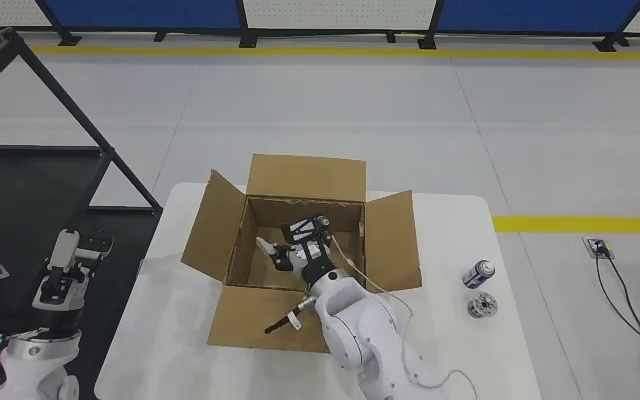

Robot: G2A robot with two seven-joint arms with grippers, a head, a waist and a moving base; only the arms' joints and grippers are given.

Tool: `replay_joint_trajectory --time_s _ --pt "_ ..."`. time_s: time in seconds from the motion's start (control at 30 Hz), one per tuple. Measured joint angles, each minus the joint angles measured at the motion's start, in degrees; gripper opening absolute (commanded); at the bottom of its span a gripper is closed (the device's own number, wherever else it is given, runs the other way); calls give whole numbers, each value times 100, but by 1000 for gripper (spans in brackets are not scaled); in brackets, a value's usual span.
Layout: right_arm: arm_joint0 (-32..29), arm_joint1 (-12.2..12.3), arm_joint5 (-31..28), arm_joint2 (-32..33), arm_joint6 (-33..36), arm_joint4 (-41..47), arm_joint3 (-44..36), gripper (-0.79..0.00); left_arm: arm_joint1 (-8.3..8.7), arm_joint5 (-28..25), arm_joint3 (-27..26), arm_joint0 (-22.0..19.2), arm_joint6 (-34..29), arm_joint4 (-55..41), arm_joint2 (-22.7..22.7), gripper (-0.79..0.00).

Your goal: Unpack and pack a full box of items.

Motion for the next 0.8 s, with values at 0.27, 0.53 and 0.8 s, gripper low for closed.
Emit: replay_joint_trajectory --time_s 0.27,0.53,0.8 --pt "-1656 341 -493 1276 -250 -825 -2315 0 0 0 0 0 0 0 0 0" --pt "-3217 513 -258 2792 -587 -984 -3592 0 0 0 0 0 0 0 0 0" --pt "-3705 577 221 3756 -268 -935 -3008 0 0 0 0 0 0 0 0 0"
